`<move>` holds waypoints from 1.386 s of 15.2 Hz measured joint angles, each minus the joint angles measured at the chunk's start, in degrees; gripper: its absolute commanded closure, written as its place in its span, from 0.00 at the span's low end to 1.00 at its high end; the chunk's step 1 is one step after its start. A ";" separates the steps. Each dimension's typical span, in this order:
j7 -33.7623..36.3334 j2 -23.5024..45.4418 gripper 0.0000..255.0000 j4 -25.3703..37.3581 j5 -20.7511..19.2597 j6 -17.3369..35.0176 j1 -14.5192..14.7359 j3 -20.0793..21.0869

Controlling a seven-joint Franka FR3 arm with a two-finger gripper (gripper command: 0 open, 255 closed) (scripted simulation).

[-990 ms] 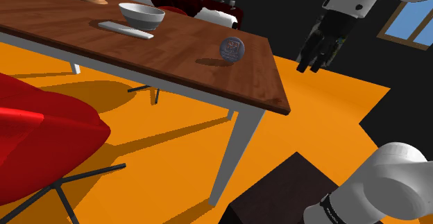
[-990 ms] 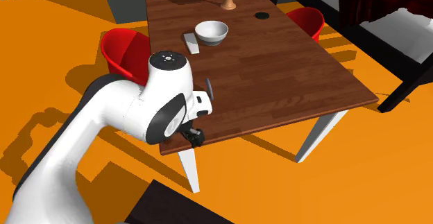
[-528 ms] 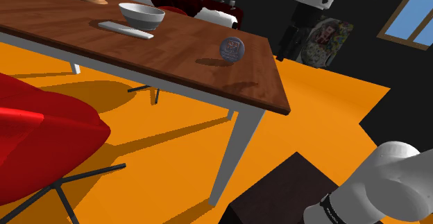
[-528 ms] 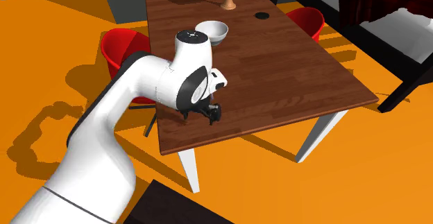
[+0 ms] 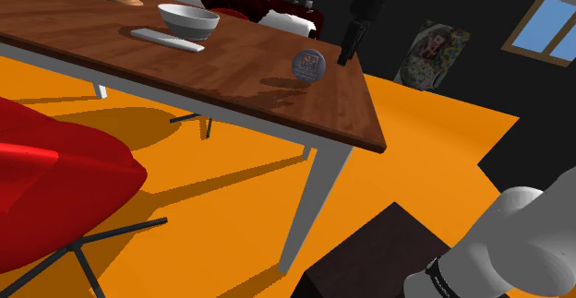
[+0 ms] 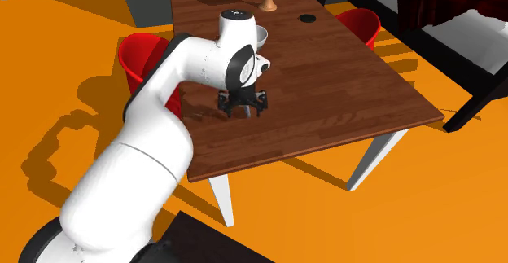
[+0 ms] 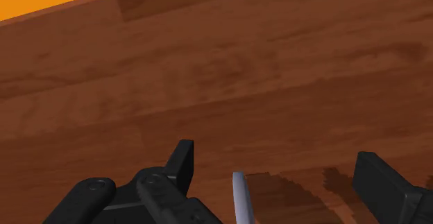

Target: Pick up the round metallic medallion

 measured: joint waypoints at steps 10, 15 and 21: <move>-10.49 15.86 0.00 17.65 -1.69 -1.20 2.00 1.61; -10.45 15.00 0.00 12.77 -1.74 2.83 2.04 1.65; -10.47 14.84 1.00 12.10 -1.72 3.38 2.03 1.64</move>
